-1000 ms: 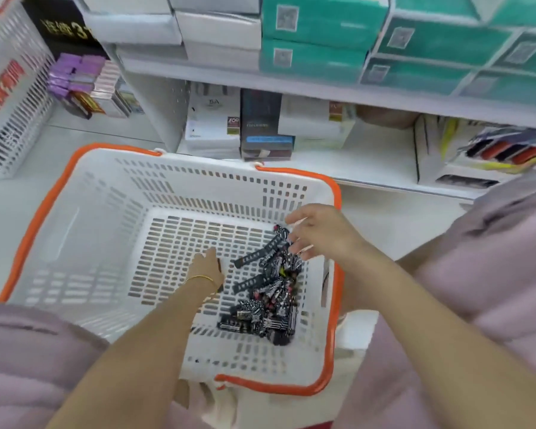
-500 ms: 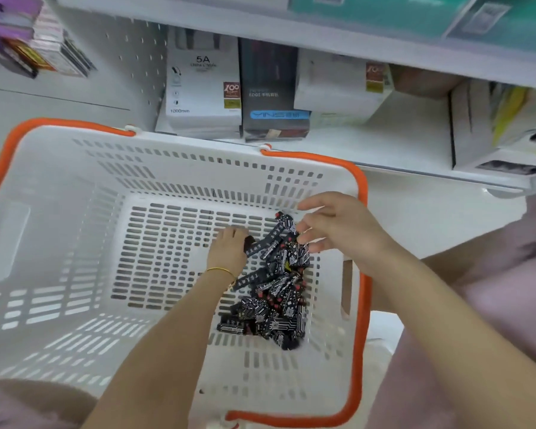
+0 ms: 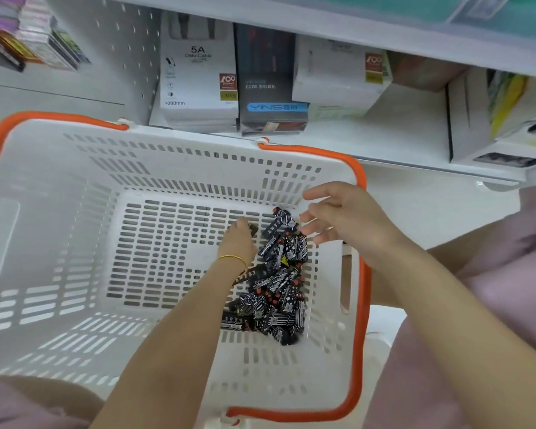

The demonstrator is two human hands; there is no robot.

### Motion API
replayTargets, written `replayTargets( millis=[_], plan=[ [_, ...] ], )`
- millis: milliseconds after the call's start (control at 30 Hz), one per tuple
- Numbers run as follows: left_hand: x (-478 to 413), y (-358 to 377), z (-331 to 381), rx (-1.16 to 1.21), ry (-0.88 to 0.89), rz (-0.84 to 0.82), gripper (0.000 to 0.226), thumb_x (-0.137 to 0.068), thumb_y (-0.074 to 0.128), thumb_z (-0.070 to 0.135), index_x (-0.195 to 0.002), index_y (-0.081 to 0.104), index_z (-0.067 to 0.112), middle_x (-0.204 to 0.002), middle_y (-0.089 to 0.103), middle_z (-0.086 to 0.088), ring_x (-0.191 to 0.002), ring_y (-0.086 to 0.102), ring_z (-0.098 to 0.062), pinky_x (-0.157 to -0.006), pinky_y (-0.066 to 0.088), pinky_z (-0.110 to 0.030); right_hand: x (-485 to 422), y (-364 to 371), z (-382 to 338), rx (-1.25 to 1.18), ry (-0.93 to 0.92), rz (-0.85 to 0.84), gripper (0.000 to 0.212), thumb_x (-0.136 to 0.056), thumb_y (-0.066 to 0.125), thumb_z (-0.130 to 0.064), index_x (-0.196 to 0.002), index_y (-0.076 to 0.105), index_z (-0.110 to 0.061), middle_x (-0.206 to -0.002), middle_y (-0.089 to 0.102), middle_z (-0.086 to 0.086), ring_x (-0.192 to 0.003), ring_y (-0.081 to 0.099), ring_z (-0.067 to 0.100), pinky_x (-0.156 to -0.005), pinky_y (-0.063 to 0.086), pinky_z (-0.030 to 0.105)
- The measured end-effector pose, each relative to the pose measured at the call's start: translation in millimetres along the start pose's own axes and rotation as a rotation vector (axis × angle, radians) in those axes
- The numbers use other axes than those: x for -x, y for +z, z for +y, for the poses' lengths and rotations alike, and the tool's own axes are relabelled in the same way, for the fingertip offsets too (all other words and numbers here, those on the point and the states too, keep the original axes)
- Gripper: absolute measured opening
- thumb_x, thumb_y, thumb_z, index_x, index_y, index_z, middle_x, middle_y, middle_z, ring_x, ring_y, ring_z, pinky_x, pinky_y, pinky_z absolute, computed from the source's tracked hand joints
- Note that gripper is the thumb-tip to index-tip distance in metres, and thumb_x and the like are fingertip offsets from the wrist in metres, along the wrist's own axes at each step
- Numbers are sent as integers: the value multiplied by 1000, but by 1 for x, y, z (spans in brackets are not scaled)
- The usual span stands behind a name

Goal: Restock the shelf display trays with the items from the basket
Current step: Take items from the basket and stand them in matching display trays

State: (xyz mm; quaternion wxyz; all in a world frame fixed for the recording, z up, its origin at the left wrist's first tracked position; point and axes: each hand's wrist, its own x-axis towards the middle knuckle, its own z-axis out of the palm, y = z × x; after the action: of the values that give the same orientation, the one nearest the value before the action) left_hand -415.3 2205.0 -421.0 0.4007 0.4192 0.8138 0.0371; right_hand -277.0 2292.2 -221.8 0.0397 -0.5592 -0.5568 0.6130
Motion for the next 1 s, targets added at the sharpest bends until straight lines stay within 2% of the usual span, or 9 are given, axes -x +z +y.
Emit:
replayTargets(
  millis=[67, 167, 300, 433, 500, 667, 767, 867, 1000],
  plan=[
    [1, -2, 10, 155, 9, -45, 56, -88, 52, 2, -138, 27, 9, -124, 48, -21, -100, 56, -31, -80, 47, -35, -1, -1, 0, -12, 2, 14, 21, -94, 50, -6, -113, 57, -10, -95, 67, 17, -68, 66, 19, -60, 57, 27],
    [4, 6, 32, 148, 67, -136, 51, -90, 44, 5, -136, 33, 23, -130, 41, -20, -108, 50, -34, -93, 44, -40, -1, -1, -1, -24, 6, 20, 22, -94, 49, -6, -114, 57, -10, -95, 67, 17, -69, 66, 20, -60, 56, 27],
    [4, 12, 50, 118, -61, -205, 45, -96, 33, 28, -140, 32, 28, -137, 33, -23, -124, 33, -40, -102, 29, -45, -1, -4, -2, -46, 8, 38, 22, -94, 49, -5, -114, 56, -10, -95, 67, 17, -70, 66, 21, -63, 56, 30],
    [5, 18, 57, 28, -77, -254, 72, -87, 34, 68, -147, 22, 29, -142, 27, -23, -133, 23, -40, -106, 24, -48, -1, -5, -3, -56, 16, 45, 22, -94, 49, -4, -114, 57, -10, -92, 67, 16, -68, 66, 20, -61, 56, 28],
    [5, 24, 58, -63, -71, -223, 79, -84, 34, 72, -147, 20, 27, -142, 30, -23, -131, 26, -40, -105, 26, -46, -1, -4, -4, -53, 17, 42, 23, -94, 49, -4, -115, 56, -10, -92, 67, 15, -68, 66, 19, -62, 56, 29],
    [-2, 30, 59, -24, -81, -240, 89, -73, 26, 79, -142, 29, 24, -138, 42, -18, -126, 37, -38, -101, 34, -48, -1, -1, -5, -60, 15, 43, 23, -94, 49, -5, -115, 57, -10, -89, 66, 12, -66, 65, 17, -64, 57, 31],
    [0, 24, 59, 101, -81, -248, 82, -78, 40, 73, -144, 26, 26, -138, 40, -19, -125, 39, -38, -101, 37, -47, -1, -2, -6, -64, 15, 45, 22, -94, 50, -6, -115, 56, -10, -90, 66, 13, -68, 65, 18, -64, 57, 31],
    [1, 22, 57, 403, -87, -316, 87, -76, 61, 60, -147, 23, 28, -145, 34, -16, -129, 40, -34, -103, 38, -43, -1, -3, -7, -63, 9, 50, 22, -94, 49, -5, -115, 56, -10, -92, 67, 13, -71, 65, 20, -62, 56, 29],
    [3, 24, 58, 596, -70, -315, 79, -77, 71, 39, -143, 30, 24, -138, 45, -8, -118, 47, -23, -91, 40, -31, -2, -2, -7, -56, 6, 47, 24, -94, 48, -4, -115, 56, -10, -92, 66, 13, -71, 66, 20, -61, 56, 27]
  ],
)
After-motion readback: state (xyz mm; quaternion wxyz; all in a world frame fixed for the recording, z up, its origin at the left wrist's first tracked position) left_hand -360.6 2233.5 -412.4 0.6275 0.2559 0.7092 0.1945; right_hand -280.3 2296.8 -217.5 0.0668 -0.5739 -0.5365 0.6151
